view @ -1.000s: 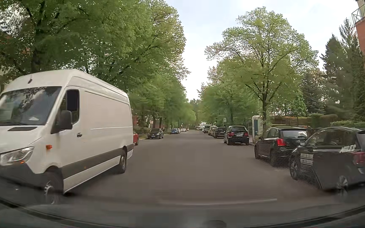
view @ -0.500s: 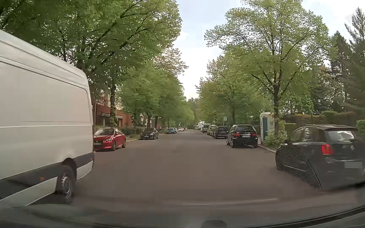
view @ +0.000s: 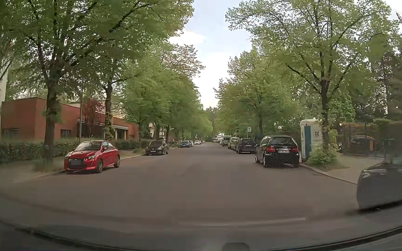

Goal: Follow the waypoints while adhering to traffic rules and regulations

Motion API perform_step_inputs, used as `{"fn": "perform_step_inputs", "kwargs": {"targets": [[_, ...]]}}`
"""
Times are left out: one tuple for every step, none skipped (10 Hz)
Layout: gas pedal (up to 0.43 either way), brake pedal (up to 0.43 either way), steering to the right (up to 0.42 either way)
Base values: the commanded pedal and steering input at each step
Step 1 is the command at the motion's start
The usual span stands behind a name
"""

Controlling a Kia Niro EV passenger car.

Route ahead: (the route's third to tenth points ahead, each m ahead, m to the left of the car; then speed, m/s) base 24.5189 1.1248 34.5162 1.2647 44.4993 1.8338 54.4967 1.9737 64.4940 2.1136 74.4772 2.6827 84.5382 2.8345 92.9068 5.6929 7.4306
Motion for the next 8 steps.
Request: {"fn": "perform_step_inputs", "kwargs": {"targets": [[0.5,0.018,0.004],[0.5,0.018,0.004],[0.5,0.018,0.004],[0.5,0.018,0.004],[0.5,0.018,0.002],[0.5,0.018,-0.002],[0.5,0.018,-0.002],[0.5,0.018,-0.001]]}}
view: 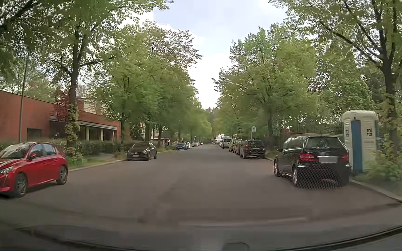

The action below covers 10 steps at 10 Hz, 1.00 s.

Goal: Follow the waypoints while adhering to traffic rules and regulations

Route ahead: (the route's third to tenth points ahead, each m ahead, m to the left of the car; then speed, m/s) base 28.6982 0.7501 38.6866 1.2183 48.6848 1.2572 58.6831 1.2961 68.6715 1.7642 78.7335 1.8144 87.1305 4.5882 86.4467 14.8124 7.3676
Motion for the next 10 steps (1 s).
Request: {"fn": "perform_step_inputs", "kwargs": {"targets": [[0.5,0.018,0.001],[0.5,0.018,0.004],[0.5,0.018,0.007],[0.5,0.018,0.007],[0.5,0.018,0.006],[0.5,0.018,0.005],[0.48,0.018,0.005],[0.429,0.018,0.005],[0.37,0.018,0.005],[0.358,0.018,0.005]]}}
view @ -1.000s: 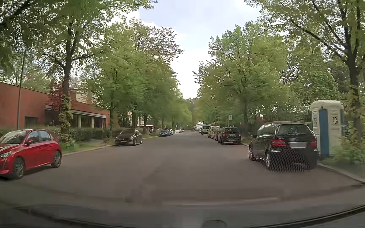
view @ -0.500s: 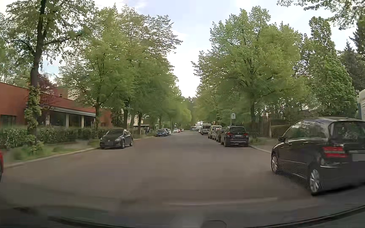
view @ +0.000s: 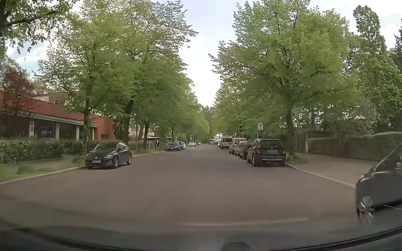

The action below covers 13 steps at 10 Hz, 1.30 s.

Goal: Follow the waypoints while adhering to traffic rules and regulations

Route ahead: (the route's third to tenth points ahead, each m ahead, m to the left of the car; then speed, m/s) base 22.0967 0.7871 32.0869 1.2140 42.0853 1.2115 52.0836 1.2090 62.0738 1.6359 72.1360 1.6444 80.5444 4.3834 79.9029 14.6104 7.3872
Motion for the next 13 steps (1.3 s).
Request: {"fn": "perform_step_inputs", "kwargs": {"targets": [[0.319,0.018,0.005],[0.268,0.018,0.005],[0.268,0.018,0.003],[0.26,0.018,-0.001],[0.26,0.018,-0.005],[0.24,0.018,-0.006],[0.209,0.018,-0.006],[0.028,0.018,-0.006],[0.0,0.018,-0.005],[0.0,0.018,-0.005],[0.0,0.018,-0.005],[0.0,0.037,-0.005],[0.0,0.049,-0.005]]}}
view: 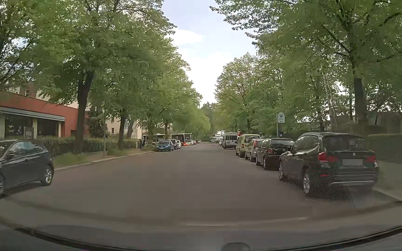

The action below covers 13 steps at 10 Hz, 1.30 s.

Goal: Follow the waypoints while adhering to traffic rules and regulations

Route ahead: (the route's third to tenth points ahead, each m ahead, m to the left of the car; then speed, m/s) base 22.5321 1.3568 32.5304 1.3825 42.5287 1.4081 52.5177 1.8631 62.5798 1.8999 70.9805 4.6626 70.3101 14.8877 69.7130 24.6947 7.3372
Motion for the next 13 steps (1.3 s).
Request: {"fn": "perform_step_inputs", "kwargs": {"targets": [[0.0,0.043,-0.005],[0.0,0.024,-0.005],[0.0,0.018,-0.005],[0.0,0.018,-0.005],[0.0,0.018,-0.005],[0.0,0.018,-0.005],[0.0,0.018,-0.005],[0.0,0.018,-0.005],[0.0,0.018,-0.005],[0.0,0.018,-0.005],[0.0,0.037,-0.005],[0.0,0.079,-0.005],[0.0,0.104,-0.005]]}}
